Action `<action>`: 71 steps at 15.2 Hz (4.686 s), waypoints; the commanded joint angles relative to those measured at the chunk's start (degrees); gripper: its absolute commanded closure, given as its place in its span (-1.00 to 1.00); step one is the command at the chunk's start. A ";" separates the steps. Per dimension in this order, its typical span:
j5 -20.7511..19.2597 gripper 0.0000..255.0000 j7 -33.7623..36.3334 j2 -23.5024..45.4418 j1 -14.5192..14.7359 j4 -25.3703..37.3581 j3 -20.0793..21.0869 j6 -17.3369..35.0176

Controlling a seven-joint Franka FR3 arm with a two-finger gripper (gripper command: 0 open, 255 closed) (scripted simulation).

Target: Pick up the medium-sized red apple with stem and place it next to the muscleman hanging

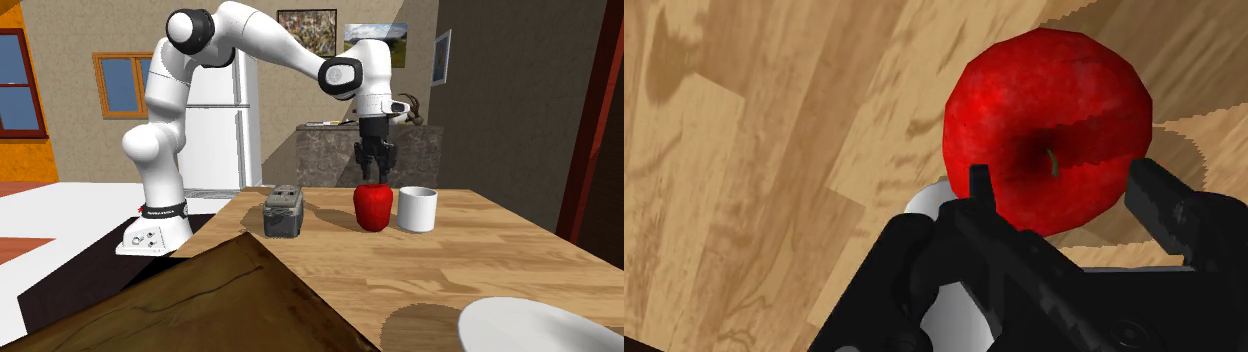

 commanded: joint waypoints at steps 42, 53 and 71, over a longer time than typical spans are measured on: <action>-1.15 1.00 0.86 -2.06 -0.66 22.85 -0.76 -24.77; -0.78 1.00 -4.95 -3.54 -4.41 22.57 -2.83 -26.03; 4.11 1.00 -28.00 0.20 -19.31 17.61 -10.06 -18.84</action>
